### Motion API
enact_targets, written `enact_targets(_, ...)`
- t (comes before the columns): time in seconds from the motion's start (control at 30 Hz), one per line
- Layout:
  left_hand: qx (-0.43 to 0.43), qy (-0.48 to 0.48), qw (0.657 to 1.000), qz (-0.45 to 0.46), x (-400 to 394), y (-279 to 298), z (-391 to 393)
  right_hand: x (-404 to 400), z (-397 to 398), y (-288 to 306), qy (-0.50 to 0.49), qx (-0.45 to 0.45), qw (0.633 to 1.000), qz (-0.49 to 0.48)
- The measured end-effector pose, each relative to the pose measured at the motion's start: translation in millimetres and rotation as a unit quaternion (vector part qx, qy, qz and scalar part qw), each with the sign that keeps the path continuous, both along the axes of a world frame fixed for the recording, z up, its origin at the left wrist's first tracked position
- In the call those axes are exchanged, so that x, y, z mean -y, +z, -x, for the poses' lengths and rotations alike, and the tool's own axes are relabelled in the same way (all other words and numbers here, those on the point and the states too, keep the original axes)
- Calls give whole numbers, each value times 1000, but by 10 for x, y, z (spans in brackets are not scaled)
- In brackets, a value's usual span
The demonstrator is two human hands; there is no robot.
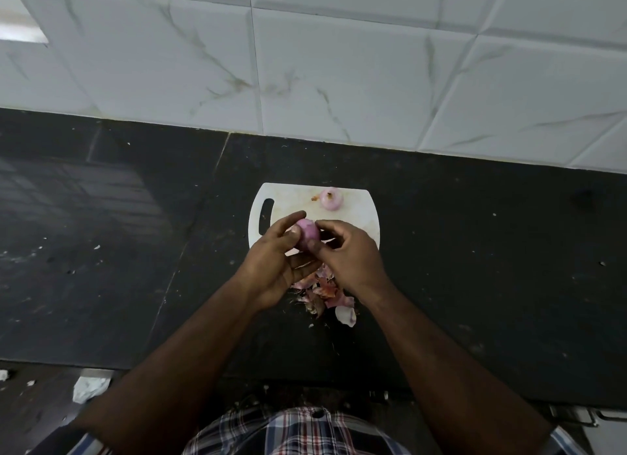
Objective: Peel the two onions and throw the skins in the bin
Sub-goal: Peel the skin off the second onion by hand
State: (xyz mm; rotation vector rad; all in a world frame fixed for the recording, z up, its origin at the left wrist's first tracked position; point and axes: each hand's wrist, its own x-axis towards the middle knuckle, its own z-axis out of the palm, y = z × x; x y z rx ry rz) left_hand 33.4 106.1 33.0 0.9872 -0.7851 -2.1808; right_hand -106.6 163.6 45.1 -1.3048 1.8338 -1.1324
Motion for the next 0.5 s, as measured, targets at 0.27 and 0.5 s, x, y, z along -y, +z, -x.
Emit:
enact_targets(0.27, 6, -21, 996, 86, 63, 49, -79, 47, 161, 5, -3, 21, 1000, -5)
enact_targets(0.5, 28, -29, 993, 113, 61, 55, -104, 44, 214, 85, 34, 7, 999, -30)
